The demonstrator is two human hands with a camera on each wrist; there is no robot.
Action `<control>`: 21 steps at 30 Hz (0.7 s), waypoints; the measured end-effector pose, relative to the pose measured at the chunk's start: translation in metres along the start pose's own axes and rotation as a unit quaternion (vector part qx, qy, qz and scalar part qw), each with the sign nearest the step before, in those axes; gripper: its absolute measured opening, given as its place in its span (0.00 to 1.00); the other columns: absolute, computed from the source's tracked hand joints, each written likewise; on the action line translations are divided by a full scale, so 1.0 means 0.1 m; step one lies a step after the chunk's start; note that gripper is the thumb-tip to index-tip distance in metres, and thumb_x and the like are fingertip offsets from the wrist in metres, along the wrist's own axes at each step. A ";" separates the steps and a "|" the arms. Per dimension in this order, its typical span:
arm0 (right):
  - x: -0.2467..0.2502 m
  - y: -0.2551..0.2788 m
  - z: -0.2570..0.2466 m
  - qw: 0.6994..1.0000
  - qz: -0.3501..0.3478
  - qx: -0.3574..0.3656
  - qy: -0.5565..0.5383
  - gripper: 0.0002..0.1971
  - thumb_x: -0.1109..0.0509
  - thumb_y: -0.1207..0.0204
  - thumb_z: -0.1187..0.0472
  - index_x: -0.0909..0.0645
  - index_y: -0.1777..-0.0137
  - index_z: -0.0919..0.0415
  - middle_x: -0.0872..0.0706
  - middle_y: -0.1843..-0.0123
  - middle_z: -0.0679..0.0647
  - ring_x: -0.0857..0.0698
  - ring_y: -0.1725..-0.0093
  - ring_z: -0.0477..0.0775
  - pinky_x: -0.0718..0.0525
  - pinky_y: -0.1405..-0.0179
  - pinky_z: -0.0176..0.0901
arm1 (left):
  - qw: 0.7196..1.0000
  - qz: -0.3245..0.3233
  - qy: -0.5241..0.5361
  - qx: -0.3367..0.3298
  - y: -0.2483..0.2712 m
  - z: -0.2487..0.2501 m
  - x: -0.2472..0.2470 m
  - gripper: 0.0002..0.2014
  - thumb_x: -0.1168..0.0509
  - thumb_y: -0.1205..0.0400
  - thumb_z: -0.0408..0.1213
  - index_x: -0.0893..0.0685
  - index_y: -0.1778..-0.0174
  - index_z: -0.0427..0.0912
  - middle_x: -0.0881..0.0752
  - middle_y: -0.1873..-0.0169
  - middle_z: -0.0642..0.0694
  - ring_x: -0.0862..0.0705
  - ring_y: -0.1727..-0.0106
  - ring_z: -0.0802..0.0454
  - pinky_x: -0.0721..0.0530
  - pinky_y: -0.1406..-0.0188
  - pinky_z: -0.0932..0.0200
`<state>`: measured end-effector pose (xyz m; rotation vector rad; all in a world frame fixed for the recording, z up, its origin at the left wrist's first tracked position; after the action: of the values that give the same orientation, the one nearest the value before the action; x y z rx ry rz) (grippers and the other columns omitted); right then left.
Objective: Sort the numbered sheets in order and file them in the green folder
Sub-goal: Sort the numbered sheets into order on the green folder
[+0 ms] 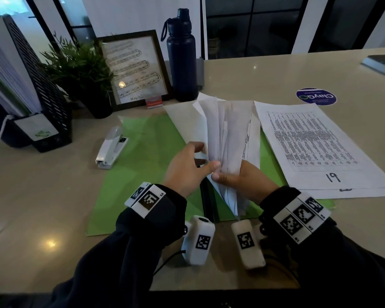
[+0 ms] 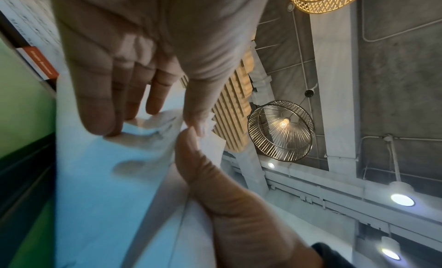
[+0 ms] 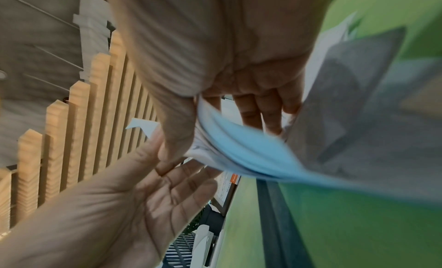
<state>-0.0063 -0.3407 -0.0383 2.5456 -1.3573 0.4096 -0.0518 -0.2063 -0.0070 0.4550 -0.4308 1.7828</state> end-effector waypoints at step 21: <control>0.05 -0.07 0.18 0.989 0.117 -0.084 -0.025 0.14 0.31 0.23 0.59 0.18 0.39 0.60 0.13 0.42 0.58 0.16 0.41 0.60 0.19 0.37 0.57 | 0.970 0.068 0.204 0.112 0.07 -0.28 0.10 0.04 0.37 0.24 0.33 0.19 0.57 0.37 0.16 0.60 0.41 0.17 0.61 0.47 0.14 0.55 0.48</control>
<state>0.0048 -0.3471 -0.0538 2.2848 -1.6427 0.2605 -0.0632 -0.1858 -0.0262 0.2075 0.0304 2.0078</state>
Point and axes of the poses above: each hand's wrist, its own y-axis away from the middle knuckle, its own x-axis out of the back of the hand, z = x × y, the point moved 3 cm from there along -y, towards the middle knuckle
